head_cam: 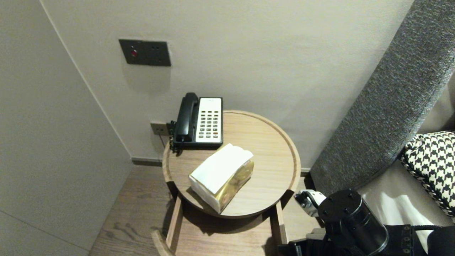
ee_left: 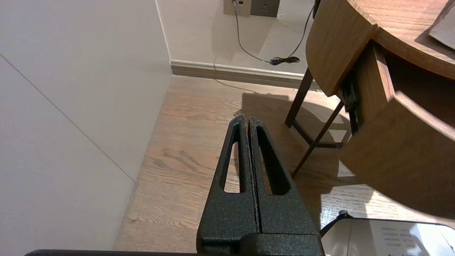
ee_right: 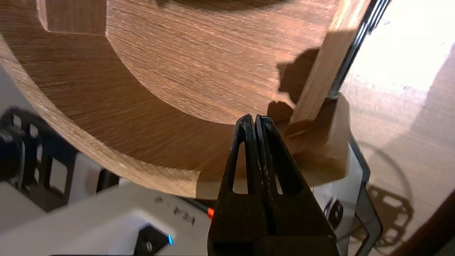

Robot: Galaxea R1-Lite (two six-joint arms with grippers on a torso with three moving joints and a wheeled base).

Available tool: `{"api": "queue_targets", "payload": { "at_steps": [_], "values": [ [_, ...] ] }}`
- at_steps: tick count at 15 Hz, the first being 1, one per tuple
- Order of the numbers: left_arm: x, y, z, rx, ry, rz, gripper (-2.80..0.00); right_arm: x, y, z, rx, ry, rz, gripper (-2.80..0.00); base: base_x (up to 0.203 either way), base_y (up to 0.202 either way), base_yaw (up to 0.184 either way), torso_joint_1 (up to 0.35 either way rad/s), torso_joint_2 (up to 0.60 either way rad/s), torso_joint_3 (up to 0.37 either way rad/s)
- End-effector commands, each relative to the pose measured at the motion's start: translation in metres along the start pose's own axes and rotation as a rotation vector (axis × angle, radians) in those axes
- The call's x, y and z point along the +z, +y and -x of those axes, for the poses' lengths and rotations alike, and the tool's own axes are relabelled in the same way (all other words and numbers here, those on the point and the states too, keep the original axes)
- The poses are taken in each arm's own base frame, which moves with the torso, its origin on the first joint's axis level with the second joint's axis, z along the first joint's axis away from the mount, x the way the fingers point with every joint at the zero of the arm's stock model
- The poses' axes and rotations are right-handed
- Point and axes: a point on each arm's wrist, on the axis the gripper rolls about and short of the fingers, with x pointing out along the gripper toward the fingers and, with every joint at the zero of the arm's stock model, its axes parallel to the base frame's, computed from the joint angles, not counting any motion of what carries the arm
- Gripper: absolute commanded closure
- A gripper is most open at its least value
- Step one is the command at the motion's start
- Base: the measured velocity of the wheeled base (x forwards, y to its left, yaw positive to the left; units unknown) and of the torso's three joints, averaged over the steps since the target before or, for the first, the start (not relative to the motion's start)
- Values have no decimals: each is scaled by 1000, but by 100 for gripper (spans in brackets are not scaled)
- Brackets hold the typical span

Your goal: Open the nightstand drawer

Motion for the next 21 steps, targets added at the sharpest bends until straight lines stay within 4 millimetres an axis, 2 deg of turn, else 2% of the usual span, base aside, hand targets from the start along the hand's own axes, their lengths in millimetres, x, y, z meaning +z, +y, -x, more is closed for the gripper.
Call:
{"api": "queue_targets", "payload": {
  "at_steps": [1, 10, 12, 15, 21],
  "values": [
    [0, 0, 0, 1, 1, 1, 0, -6, -2, 2, -1, 15, 4, 0, 0, 0, 0, 0, 0, 0],
    [0, 0, 0, 1, 1, 1, 0, -23, -5, 17, 108, 101, 27, 0, 0, 0, 0, 0, 0, 0],
    [0, 0, 0, 1, 2, 1, 0, -20, -3, 17, 114, 89, 24, 0, 0, 0, 0, 0, 0, 0],
    [0, 0, 0, 1, 2, 1, 0, -5, 0, 27, 134, 10, 3, 0, 0, 0, 0, 0, 0, 0],
    [0, 0, 0, 1, 1, 1, 0, 55, 4, 66, 93, -120, -47, 0, 0, 0, 0, 0, 0, 0]
  ]
}}
